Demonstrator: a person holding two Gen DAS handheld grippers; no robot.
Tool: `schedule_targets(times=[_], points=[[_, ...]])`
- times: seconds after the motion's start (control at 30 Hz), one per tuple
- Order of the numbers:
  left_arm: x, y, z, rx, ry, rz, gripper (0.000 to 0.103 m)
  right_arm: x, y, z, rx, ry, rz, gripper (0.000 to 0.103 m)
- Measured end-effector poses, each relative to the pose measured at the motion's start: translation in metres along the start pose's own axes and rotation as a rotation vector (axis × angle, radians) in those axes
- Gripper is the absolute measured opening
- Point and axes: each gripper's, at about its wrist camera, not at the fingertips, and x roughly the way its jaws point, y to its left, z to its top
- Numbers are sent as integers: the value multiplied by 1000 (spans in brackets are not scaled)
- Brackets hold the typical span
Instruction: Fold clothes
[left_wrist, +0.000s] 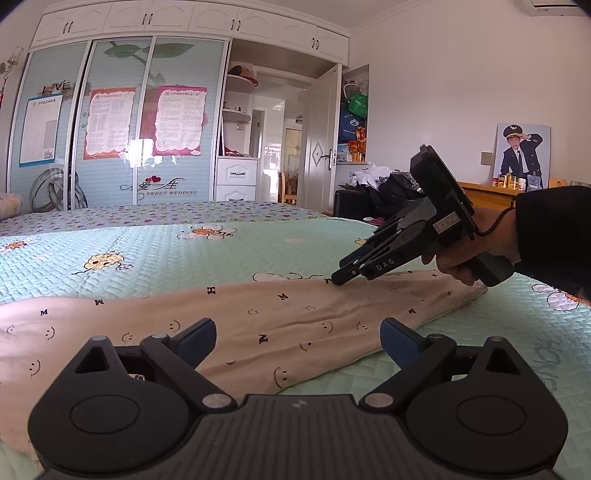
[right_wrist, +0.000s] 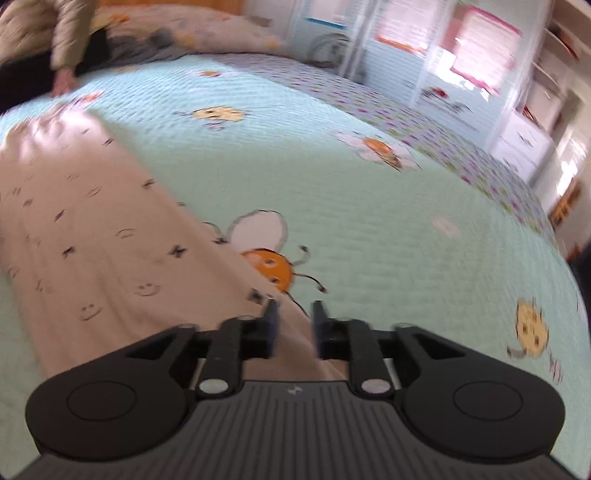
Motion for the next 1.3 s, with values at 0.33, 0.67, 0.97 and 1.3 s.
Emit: schedule_targets(times=[0.33,0.67,0.97,1.3], points=[[2,4,1,-23,8,2,97,29,11,9,-50,62,20,2],[5,5,2,-32,14,9,97,31,6,13,-41,20,-52,0],[7,8,3,-45,20,9,97,9,-21,-15,118,20,-261,43],[9,6,2,-38,24,22,97,-14,-66,-67,625,14,-173,20]])
